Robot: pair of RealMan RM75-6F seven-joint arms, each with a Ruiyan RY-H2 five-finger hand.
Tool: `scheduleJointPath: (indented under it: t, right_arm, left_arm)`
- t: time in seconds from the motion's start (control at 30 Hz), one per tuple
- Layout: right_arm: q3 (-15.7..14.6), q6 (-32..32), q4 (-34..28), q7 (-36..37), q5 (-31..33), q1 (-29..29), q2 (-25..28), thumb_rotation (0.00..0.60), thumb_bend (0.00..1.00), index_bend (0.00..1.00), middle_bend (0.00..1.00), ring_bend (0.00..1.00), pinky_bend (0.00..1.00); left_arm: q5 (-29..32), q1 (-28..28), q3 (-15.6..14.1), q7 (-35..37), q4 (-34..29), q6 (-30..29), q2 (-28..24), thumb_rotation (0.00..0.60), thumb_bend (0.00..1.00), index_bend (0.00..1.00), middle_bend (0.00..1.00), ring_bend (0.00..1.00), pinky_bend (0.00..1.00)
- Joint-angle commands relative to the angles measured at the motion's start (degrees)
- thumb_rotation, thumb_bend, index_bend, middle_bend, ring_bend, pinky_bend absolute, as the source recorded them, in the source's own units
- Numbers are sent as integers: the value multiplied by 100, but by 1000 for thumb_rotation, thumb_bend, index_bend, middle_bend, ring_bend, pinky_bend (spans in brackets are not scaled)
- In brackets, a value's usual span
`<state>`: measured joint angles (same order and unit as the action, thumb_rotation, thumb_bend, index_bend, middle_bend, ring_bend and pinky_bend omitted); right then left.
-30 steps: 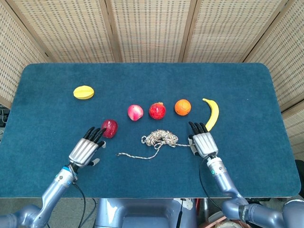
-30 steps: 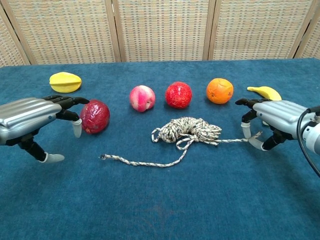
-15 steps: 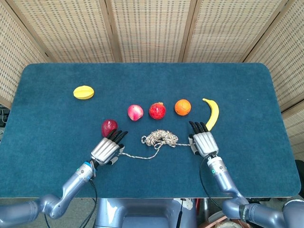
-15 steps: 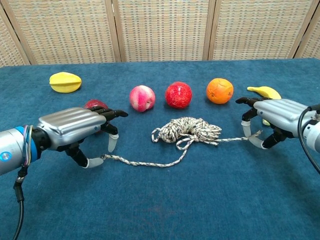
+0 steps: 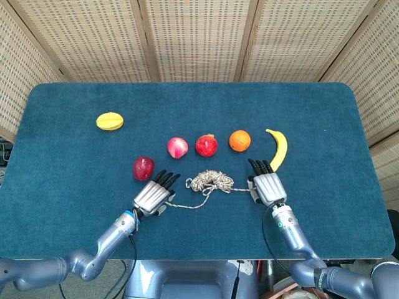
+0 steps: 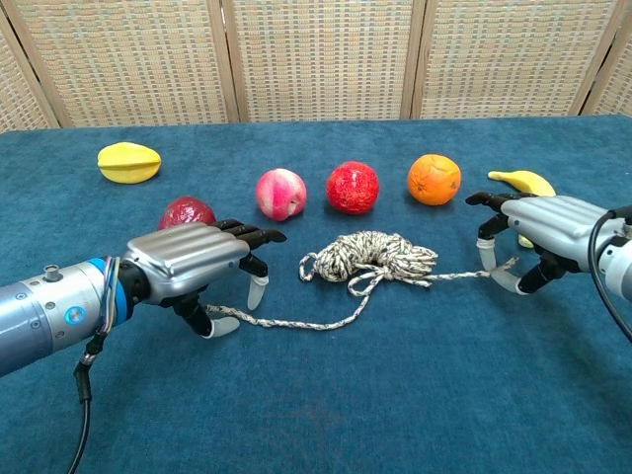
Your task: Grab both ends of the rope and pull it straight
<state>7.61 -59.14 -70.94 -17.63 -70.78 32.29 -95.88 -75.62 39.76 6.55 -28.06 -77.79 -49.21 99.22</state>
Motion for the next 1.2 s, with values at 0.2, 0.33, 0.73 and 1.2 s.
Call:
scheduleJointPath:
  t: [0.2, 0.33, 0.73, 1.2]
  right_arm:
    - [6, -1, 20, -17, 2, 0, -3, 600, 434, 731, 0, 0, 0]
    - [14, -1, 23, -11, 6, -2, -3, 600, 434, 731, 0, 0, 0]
    - [17, -5, -12, 15, -12, -11, 23, 600, 434, 731, 0, 0, 0]
    - [43, 17, -55, 87, -4, -11, 60, 600, 434, 732, 0, 0, 0]
  left_arm:
    - [59, 104, -16, 57, 178, 9, 182, 600, 357, 513, 0, 0, 0]
    - [67, 155, -22, 103, 226, 8, 232, 600, 358, 567, 0, 0, 0]
    - [184, 229, -55, -212, 202, -113, 272, 600, 375, 571, 0, 0, 0]
    - [621, 426, -13, -514, 346, 82, 413, 600, 381, 506, 0, 0, 0]
